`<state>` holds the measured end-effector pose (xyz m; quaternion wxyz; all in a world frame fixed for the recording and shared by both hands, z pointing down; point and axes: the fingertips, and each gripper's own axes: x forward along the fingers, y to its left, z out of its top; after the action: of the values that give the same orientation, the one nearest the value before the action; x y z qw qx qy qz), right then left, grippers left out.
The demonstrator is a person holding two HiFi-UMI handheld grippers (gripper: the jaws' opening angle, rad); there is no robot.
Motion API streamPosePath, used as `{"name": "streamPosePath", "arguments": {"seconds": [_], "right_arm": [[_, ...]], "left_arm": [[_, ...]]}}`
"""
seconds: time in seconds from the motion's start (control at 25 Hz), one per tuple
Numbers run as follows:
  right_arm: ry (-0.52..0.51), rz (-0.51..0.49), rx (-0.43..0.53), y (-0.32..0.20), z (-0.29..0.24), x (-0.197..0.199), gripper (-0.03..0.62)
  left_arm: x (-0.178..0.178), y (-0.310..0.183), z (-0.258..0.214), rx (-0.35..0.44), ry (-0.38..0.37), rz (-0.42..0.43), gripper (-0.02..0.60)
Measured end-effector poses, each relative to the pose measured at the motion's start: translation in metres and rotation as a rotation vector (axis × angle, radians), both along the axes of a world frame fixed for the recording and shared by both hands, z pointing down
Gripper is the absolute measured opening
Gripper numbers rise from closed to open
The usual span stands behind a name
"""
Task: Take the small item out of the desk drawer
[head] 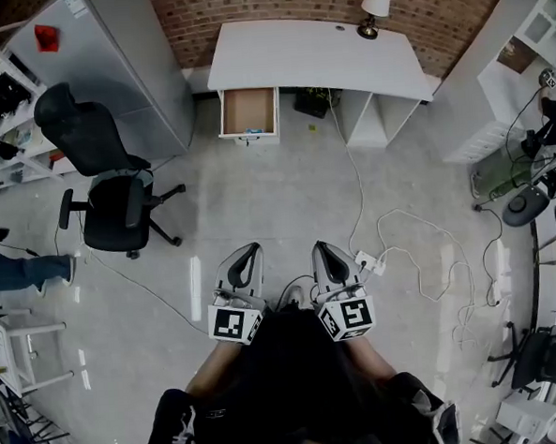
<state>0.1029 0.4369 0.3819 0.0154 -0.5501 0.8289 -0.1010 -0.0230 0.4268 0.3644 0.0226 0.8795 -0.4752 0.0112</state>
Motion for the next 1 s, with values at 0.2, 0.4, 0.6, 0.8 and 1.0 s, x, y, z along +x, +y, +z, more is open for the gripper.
{"name": "streamPosePath", "arguments": {"seconds": [0.2, 0.4, 0.6, 0.8, 1.0], "right_arm": [[0.016, -0.016, -0.006, -0.021, 0.008, 0.025, 0.032], [0.004, -0.008, -0.042, -0.051, 0.026, 0.033, 0.032], [0.023, -0.015, -0.07, -0.103, 0.038, 0.03, 0.032], [0.049, -0.018, -0.063, -0.179, 0.035, 0.02, 0.032], [0.076, -0.022, -0.068, -0.273, 0.022, -0.004, 0.032]], "left_arm": [[0.004, -0.013, 0.012, -0.025, -0.006, -0.049, 0.009], [-0.003, -0.047, 0.03, -0.068, -0.011, -0.079, 0.009], [-0.003, -0.104, 0.045, -0.082, 0.003, -0.07, 0.009], [-0.018, -0.187, 0.046, -0.076, 0.013, -0.077, 0.009], [-0.042, -0.276, 0.043, -0.083, 0.029, -0.069, 0.009]]}}
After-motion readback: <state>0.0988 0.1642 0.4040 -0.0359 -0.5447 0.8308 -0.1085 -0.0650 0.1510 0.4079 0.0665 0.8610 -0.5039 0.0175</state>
